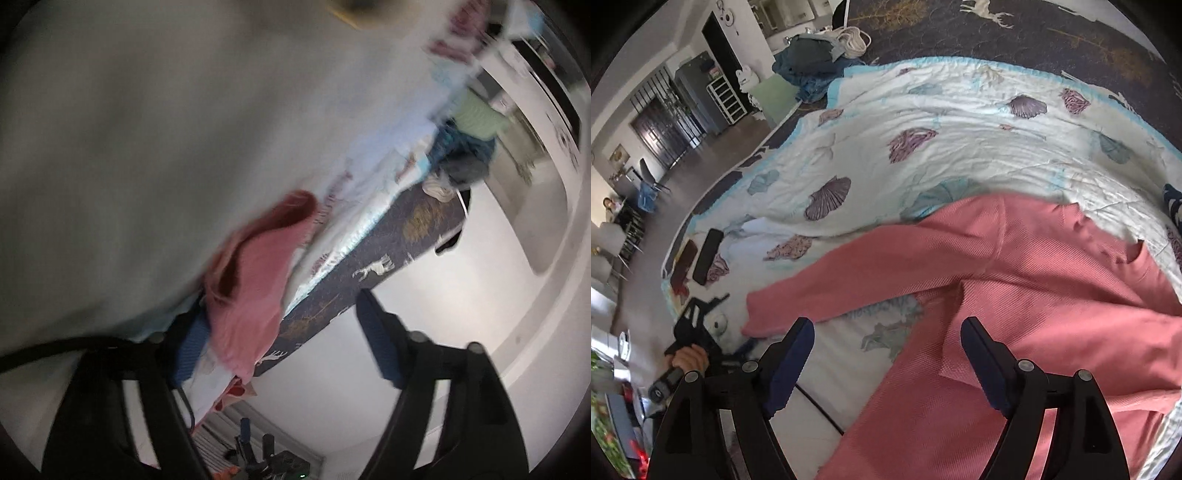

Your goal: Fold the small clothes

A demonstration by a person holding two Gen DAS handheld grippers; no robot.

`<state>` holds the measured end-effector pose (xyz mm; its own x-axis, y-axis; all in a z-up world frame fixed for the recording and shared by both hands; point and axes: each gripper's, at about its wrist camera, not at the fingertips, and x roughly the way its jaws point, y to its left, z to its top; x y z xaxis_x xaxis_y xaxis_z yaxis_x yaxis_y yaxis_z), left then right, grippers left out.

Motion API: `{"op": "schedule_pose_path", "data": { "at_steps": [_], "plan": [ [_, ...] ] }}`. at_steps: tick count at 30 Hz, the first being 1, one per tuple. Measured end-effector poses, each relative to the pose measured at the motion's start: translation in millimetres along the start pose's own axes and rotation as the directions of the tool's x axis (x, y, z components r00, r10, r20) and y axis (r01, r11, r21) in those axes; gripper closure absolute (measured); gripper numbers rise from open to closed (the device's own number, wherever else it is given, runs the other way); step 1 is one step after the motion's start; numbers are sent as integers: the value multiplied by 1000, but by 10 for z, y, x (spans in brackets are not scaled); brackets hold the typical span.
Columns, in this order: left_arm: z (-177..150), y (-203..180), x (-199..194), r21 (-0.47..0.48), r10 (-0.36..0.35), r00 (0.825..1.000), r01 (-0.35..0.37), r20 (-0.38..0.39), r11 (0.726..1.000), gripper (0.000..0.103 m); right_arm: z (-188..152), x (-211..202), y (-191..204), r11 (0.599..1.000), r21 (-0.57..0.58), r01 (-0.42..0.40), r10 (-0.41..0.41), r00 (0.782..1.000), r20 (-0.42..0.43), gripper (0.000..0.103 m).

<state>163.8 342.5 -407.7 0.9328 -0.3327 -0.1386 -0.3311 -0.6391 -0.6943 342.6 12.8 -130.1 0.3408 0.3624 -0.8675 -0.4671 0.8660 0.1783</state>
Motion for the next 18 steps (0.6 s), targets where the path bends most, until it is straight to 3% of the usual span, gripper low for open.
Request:
{"op": "schedule_pose_path", "data": {
  "at_steps": [1, 3, 6, 9, 12, 16, 18],
  "plan": [
    [5, -47, 64, 44, 13, 1000, -13, -15, 999, 41, -13, 27, 6, 1000, -3, 8, -8, 1000, -6, 20],
    [-19, -71, 198, 92, 61, 998, -59, -26, 994, 65, -32, 68, 13, 999, -19, 27, -27, 1000, -10, 20],
    [-78, -89, 387, 181, 93, 995, -84, -41, 980, 81, -23, 84, -3, 996, -43, 82, -82, 997, 7, 20],
    [-261, -311, 456, 349, 82, 995, -58, -54, 935, 97, 6, 63, -40, 981, -52, 189, -187, 981, 43, 20],
    [-481, -627, 463, 507, 70, 997, -43, -35, 861, 99, 60, -1, -32, 957, -85, 277, -269, 958, 95, 20],
    [-823, -978, 447, 673, 49, 998, -6, -45, 740, 100, 161, -96, -23, 966, -66, 249, -241, 964, 111, 20],
    [-1139, -1163, 493, 786, 78, 997, -28, -25, 618, 100, 233, -156, 25, 977, -54, 208, -200, 973, 115, 20]
  ]
}}
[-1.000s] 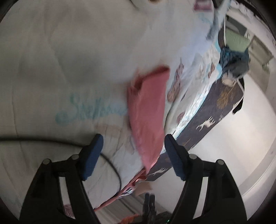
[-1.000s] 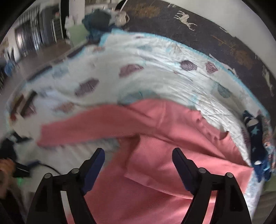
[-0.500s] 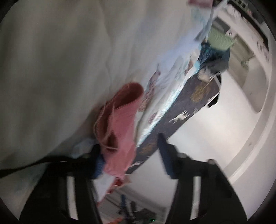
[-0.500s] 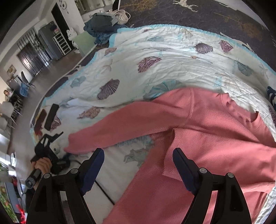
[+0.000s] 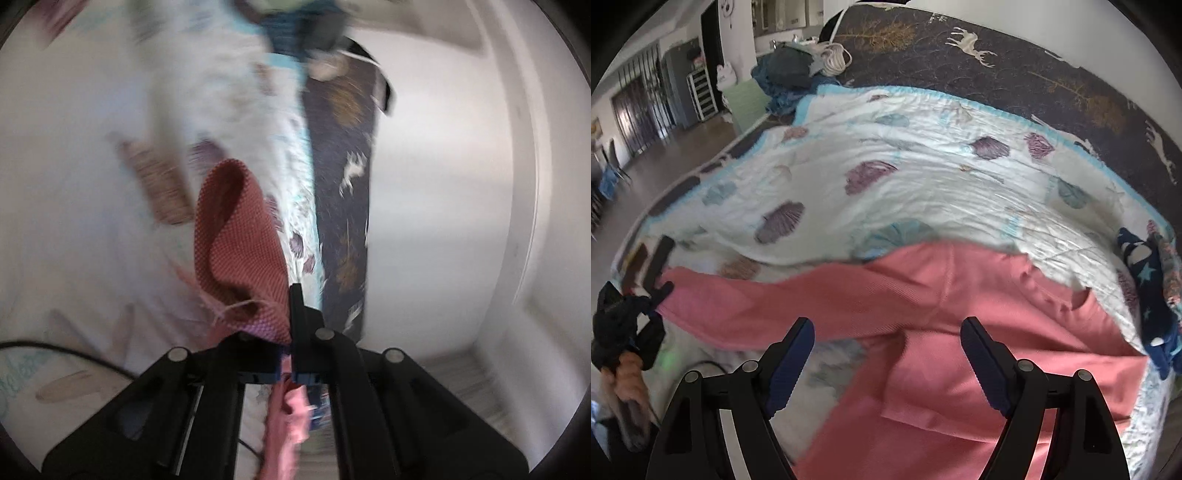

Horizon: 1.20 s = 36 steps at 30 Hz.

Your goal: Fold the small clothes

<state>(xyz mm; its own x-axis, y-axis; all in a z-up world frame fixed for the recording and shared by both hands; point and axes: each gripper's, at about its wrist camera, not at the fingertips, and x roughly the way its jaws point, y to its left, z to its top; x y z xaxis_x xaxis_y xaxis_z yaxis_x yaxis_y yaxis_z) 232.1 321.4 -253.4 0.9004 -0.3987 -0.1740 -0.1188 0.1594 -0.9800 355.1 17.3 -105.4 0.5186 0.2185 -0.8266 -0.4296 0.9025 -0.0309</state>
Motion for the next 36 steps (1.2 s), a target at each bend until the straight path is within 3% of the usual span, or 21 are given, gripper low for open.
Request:
{"op": "schedule_pose_path", "data": {
  "at_steps": [4, 7, 10, 12, 17, 19, 22, 24, 25, 26, 27, 29, 33, 36],
  "plan": [
    [-238, -440, 126, 258, 97, 995, -88, -21, 962, 100, 178, -108, 138, 996, 15, -92, 92, 996, -10, 20],
    [-404, -561, 274, 318, 91, 993, -63, -76, 946, 100, 276, -112, 240, 976, 56, -211, 214, 975, -62, 20],
    [-546, -601, 426, 372, 122, 986, -70, -117, 925, 100, 381, -20, 410, 926, 115, -360, 376, 910, -173, 20],
    [-621, -642, 500, 415, 152, 980, -85, -132, 906, 100, 449, 47, 592, 913, 75, -402, 408, 882, -237, 20],
    [-1034, -791, 694, 581, 275, 951, -147, -138, 800, 100, 543, 155, 889, 912, 36, -409, 400, 864, -306, 20],
    [-1140, -806, 707, 614, 290, 948, -150, -134, 775, 100, 507, 168, 984, 915, 22, -402, 386, 860, -332, 20],
    [-1388, -910, 700, 697, 323, 941, -169, -96, 697, 100, 457, 243, 1099, 938, 0, -345, 314, 854, -415, 20],
    [-1458, -958, 699, 717, 324, 942, -162, -94, 678, 100, 471, 324, 1100, 952, 10, -305, 277, 852, -445, 21],
    [-1489, -976, 694, 724, 326, 941, -164, -88, 670, 100, 466, 372, 1085, 959, 18, -283, 259, 851, -456, 24],
    [-1500, -986, 689, 731, 329, 941, -169, -80, 661, 100, 471, 360, 1067, 962, 23, -274, 253, 850, -463, 39],
    [-1531, -1006, 689, 739, 333, 940, -173, -73, 651, 100, 461, 392, 1050, 964, 34, -265, 249, 844, -475, 64],
    [-1553, -1021, 692, 748, 340, 938, -180, -65, 639, 100, 423, 420, 1019, 959, 61, -276, 269, 829, -490, 91],
    [-1582, -1185, 736, 751, 337, 941, -199, -34, 630, 100, 430, 266, 951, 957, 84, -278, 286, 861, -419, 95],
    [-1659, -1472, 738, 776, 306, 952, -199, 8, 598, 100, 570, -18, 867, 956, 62, -286, 289, 886, -363, 96]
  ]
}}
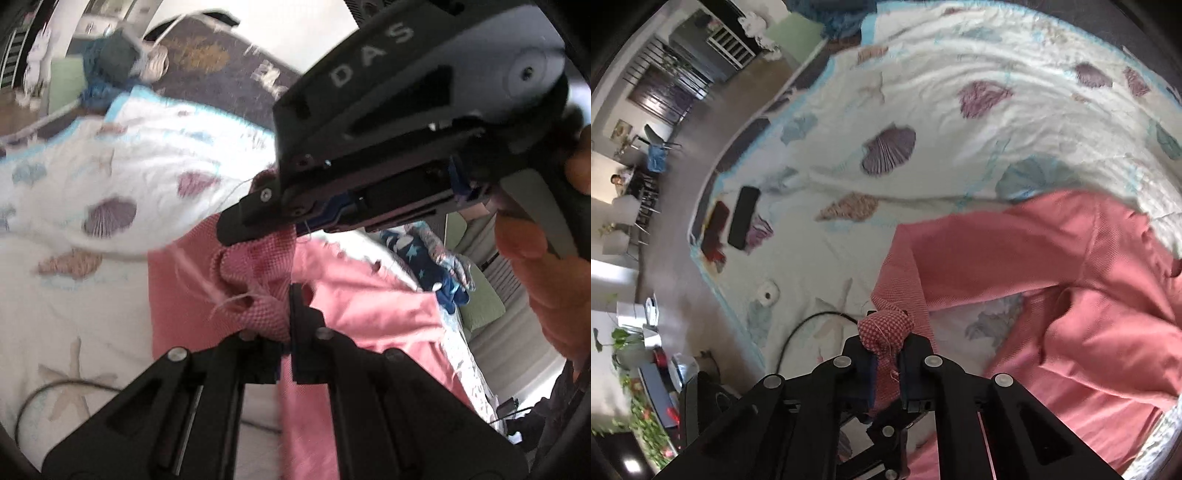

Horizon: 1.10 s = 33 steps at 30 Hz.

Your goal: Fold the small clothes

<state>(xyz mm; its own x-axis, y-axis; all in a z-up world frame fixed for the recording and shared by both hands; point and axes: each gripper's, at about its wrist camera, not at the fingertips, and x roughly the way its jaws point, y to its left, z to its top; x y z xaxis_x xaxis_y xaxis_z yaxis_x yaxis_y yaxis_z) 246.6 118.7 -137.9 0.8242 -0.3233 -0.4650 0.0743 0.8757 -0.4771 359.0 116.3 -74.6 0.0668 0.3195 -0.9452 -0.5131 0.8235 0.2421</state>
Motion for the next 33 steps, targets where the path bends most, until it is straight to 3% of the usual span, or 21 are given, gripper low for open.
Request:
{"op": "schedule_pose_path", "data": {
  "at_steps": [6, 10, 13, 18, 23, 28, 33],
  "plan": [
    [334, -678, -245, 97, -7, 994, -3, 107, 995, 99, -107, -834, -66, 1000, -28, -2, 5, 992, 128, 96],
    [457, -1274, -279, 192, 66, 986, -95, 154, 977, 99, -267, -1338, -239, 1000, -11, 21, -18, 981, 195, 96],
    [452, -1593, -270, 201, 64, 984, -97, 165, 975, 100, -393, -1640, -424, 999, 23, 22, -27, 973, 230, 96],
    [365, -2075, -204, 216, 3, 988, -37, 157, 976, 100, -641, -2017, -843, 995, 92, 36, -59, 962, 266, 96],
    [274, -2456, 0, 230, -60, 994, 37, 96, 973, 100, -840, -2214, -1297, 984, 170, 51, -96, 957, 273, 96],
    [207, -2720, 213, 255, -74, 996, 60, 44, 965, 100, -979, -2260, -1739, 969, 243, 53, -119, 957, 265, 96],
    [93, -2893, 573, 247, -61, 998, 61, -10, 967, 100, -1043, -2149, -2220, 958, 287, 7, -85, 962, 260, 96]
  ]
}}
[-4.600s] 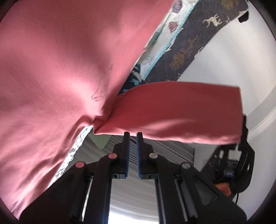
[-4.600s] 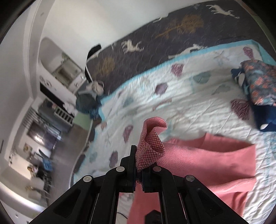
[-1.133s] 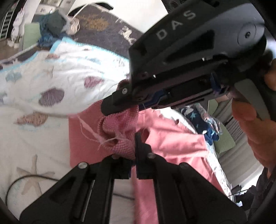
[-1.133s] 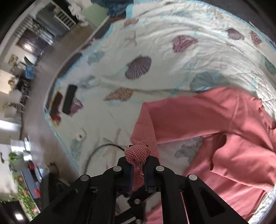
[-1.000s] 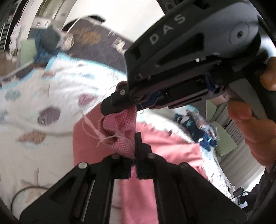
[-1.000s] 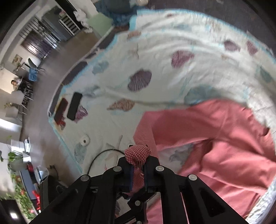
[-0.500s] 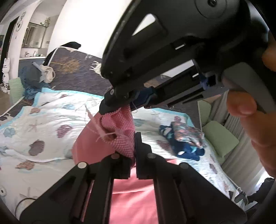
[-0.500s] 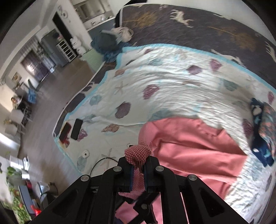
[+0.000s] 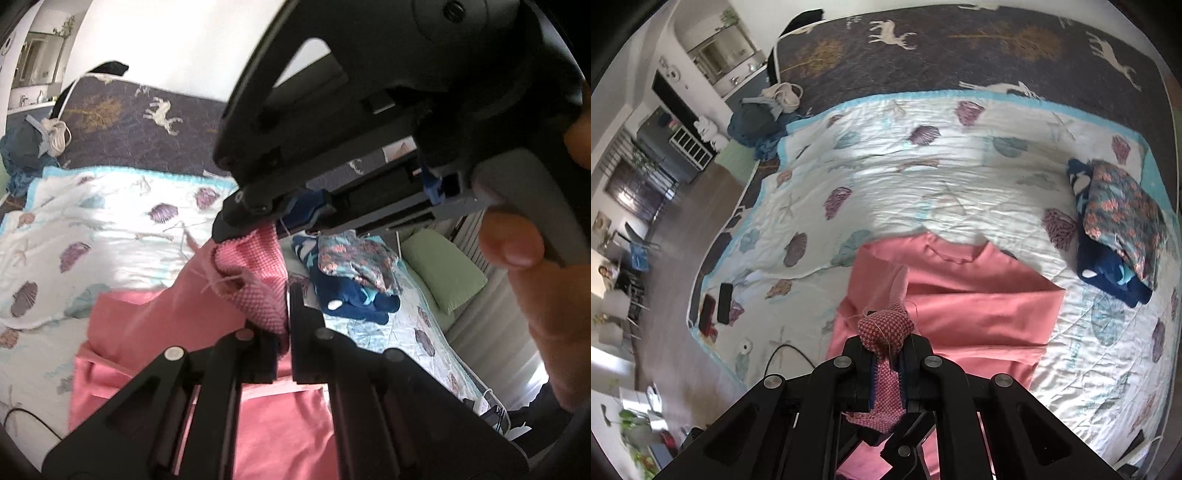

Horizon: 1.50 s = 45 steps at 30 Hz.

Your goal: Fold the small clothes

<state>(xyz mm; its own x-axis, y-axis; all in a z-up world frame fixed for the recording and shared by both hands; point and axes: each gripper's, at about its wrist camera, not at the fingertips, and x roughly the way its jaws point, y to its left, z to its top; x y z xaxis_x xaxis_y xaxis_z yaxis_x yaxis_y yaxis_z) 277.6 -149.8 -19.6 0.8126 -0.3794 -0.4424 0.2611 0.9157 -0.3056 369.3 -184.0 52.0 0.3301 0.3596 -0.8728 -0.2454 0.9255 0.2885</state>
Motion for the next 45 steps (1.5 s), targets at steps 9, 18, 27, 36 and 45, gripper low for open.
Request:
{"op": "schedule_pose_path", "data": {
  "at_steps": [9, 18, 27, 36, 45],
  "plan": [
    [-240, -140, 732, -35, 11, 996, -14, -84, 999, 99, 98, 499, -866, 993, 102, -58, 63, 997, -49, 96],
    [-756, -276, 1424, -43, -29, 956, 17, -291, 999, 77, -129, 1163, -1800, 969, 225, -99, 130, 983, -127, 95],
    [-943, 46, 1243, -79, -120, 839, 92, -531, 993, 47, -595, 1751, -2547, 903, 408, -133, 228, 954, -193, 87],
    [-378, 1089, 459, 36, 38, 943, -28, -330, 999, 38, -707, 1268, -2710, 919, 390, 54, 22, 982, -187, 41],
    [-351, 1916, 780, -89, 165, 938, -200, -304, 976, 35, -782, 1207, -2609, 898, 420, -134, 207, 969, -135, 40]
  ]
}}
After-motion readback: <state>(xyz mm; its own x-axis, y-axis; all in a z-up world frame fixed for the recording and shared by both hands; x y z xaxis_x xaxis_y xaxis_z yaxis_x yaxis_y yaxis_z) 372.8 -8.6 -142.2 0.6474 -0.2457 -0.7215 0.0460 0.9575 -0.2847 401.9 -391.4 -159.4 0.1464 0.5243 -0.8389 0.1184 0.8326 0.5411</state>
